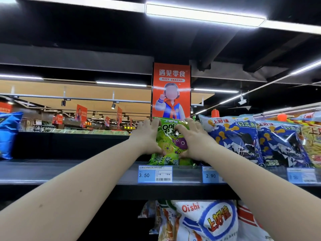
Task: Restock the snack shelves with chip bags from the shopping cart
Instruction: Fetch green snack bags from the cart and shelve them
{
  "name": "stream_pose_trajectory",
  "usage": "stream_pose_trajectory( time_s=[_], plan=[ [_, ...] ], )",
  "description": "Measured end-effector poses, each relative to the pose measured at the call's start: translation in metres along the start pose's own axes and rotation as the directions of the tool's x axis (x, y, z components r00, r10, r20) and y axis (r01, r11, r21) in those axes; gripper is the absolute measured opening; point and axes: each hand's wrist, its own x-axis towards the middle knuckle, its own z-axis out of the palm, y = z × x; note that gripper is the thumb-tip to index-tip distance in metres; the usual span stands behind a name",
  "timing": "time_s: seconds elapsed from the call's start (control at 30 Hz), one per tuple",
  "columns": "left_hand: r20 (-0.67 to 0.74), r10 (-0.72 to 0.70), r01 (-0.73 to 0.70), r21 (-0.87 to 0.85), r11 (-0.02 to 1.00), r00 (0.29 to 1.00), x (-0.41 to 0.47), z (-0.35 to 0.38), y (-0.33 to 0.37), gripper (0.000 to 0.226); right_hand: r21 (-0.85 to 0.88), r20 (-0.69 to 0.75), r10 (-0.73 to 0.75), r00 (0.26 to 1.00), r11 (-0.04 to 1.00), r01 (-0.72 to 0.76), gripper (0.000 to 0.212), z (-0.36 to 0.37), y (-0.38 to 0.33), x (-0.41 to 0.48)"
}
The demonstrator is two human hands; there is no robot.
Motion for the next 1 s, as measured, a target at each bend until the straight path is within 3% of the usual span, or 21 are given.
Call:
stream_pose_trajectory(
  time_s=[0.13,0.27,0.53,0.63,0.77,1.0],
  plan=[
    [-0.097,0.100,-0.088,0.129,0.988,0.990,-0.011,-0.010,0.011,0.070,0.045,-0.098,-0.043,0.994,0.998,0.047,0.082,-0.012,-0.007,-0.014],
    [-0.208,0.213,-0.161,0.239,0.957,0.955,-0.030,-0.013,0.036,0.047,-0.110,-0.239,-0.041,0.970,0.994,0.015,0.060,-0.023,-0.014,-0.046],
    [-0.289,0.351,-0.331,0.118,0.936,0.891,-0.085,-0.003,0.121,0.032,-0.407,-0.305,0.157,0.940,0.871,-0.277,0.045,-0.041,-0.003,-0.138],
    [-0.282,0.393,-0.402,0.028,0.915,0.875,-0.109,0.014,0.156,0.035,-0.454,-0.234,0.298,0.925,0.808,-0.375,0.049,-0.045,0.009,-0.193],
    [-0.198,0.478,-0.507,-0.131,0.852,0.856,-0.147,0.044,0.213,0.036,-0.521,-0.153,0.504,0.850,0.690,-0.503,0.047,-0.049,0.029,-0.286],
    [-0.197,0.666,-0.693,-0.282,0.664,0.719,-0.242,0.078,0.344,0.035,-0.576,-0.068,0.754,0.653,0.505,-0.643,0.046,-0.074,0.061,-0.452]
  ],
)
